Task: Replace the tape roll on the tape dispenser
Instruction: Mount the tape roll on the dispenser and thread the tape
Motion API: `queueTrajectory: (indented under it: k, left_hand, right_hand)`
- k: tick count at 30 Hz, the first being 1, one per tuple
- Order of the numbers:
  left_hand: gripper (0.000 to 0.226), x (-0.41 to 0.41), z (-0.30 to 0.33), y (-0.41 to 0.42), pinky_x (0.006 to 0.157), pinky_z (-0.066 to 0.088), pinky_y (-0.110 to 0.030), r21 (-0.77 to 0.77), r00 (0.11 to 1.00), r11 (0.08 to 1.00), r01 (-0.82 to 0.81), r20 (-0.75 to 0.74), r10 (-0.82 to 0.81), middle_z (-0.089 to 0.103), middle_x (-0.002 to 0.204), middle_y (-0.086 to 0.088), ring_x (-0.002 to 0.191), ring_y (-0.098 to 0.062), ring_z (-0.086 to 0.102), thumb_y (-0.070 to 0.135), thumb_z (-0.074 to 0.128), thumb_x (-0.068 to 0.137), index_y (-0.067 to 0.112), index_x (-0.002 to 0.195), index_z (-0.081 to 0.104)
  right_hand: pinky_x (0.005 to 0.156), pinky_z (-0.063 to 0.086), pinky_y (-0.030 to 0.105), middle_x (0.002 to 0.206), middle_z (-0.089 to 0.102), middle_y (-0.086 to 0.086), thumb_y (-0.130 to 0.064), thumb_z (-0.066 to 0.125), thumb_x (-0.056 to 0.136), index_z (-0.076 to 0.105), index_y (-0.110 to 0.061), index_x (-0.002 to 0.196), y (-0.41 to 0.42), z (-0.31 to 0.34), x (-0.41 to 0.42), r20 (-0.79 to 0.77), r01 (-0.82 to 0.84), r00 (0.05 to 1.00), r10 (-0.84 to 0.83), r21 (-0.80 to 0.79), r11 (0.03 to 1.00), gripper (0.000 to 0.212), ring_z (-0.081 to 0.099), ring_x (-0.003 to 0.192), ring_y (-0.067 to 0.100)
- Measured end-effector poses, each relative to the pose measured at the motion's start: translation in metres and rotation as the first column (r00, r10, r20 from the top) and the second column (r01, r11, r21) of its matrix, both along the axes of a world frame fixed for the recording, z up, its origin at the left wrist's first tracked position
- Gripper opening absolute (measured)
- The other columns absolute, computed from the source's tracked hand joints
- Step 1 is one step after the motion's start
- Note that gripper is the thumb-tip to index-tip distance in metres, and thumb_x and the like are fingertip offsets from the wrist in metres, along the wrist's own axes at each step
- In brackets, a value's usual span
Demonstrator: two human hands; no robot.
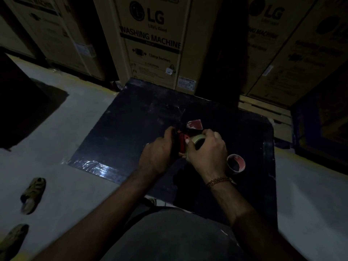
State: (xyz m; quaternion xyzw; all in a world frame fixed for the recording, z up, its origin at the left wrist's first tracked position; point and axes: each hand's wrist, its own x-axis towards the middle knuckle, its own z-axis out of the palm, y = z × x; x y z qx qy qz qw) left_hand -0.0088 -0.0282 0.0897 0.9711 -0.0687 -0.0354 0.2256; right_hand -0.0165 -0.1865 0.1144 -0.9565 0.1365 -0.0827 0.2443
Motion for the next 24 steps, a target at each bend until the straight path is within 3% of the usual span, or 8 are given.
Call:
queueTrajectory:
  k: [5, 10, 13, 20, 24]
  left_hand:
    - [0.083, 0.0, 0.002, -0.001, 0.084, 0.057, -0.048, -0.03, 1.0, 0.999, -0.017, 0.003, 0.017, 0.071, 0.117, -0.011, 0.101, -0.035, 0.071, 0.061, 0.066, 0.091, 0.02, 0.152, 0.028]
    - [0.081, 0.001, -0.001, 0.0, 0.081, 0.055, -0.044, -0.011, 0.999, 1.0, -0.011, 0.032, 0.011, 0.071, 0.118, -0.011, 0.1, -0.033, 0.071, 0.054, 0.067, 0.094, 0.017, 0.154, 0.028]
    - [0.08, 0.001, -0.003, 0.0, 0.08, 0.055, -0.043, 0.005, 0.999, 1.0, -0.018, 0.03, 0.018, 0.072, 0.115, -0.011, 0.097, -0.032, 0.072, 0.053, 0.066, 0.095, 0.017, 0.155, 0.028]
    - [0.081, 0.004, -0.008, 0.002, 0.081, 0.054, -0.043, 0.014, 1.0, 1.0, 0.0, -0.026, 0.001, 0.071, 0.117, -0.014, 0.098, -0.036, 0.071, 0.049, 0.063, 0.096, 0.015, 0.158, 0.023]
    - [0.084, 0.006, -0.012, 0.004, 0.082, 0.055, -0.044, 0.041, 1.0, 0.999, 0.017, 0.002, -0.017, 0.072, 0.115, -0.013, 0.097, -0.034, 0.072, 0.054, 0.066, 0.095, 0.015, 0.157, 0.024]
  right_hand:
    - [0.099, 0.054, 0.048, 0.13, 0.06, 0.004, -0.046, 0.075, 0.085, 0.073, -0.017, 0.122, 0.007, -0.004, -0.004, 0.057, -0.019, 0.998, 0.022, -0.052, 0.998, 0.047, 0.053, 0.126, 0.027]
    - [0.087, 0.057, 0.044, 0.112, 0.054, 0.0, -0.037, 0.074, 0.085, 0.076, -0.021, 0.116, 0.011, -0.004, -0.004, 0.052, -0.045, 0.997, 0.052, -0.119, 0.992, 0.035, 0.05, 0.112, 0.024]
    - [0.086, 0.057, 0.044, 0.112, 0.05, 0.001, -0.035, 0.07, 0.086, 0.075, -0.024, 0.119, 0.013, -0.004, -0.002, -0.006, -0.102, 0.995, 0.102, -0.125, 0.987, 0.035, 0.048, 0.112, 0.024]
    - [0.09, 0.056, 0.043, 0.11, 0.054, 0.003, -0.03, 0.064, 0.086, 0.074, -0.023, 0.112, 0.016, -0.007, 0.005, -0.084, -0.139, 0.987, 0.134, -0.053, 0.989, 0.029, 0.049, 0.112, 0.023]
    - [0.099, 0.052, 0.046, 0.111, 0.063, 0.002, -0.04, 0.062, 0.093, 0.074, -0.027, 0.108, 0.014, -0.008, 0.012, -0.107, -0.096, 0.989, 0.101, 0.048, 0.994, 0.023, 0.052, 0.114, 0.023]
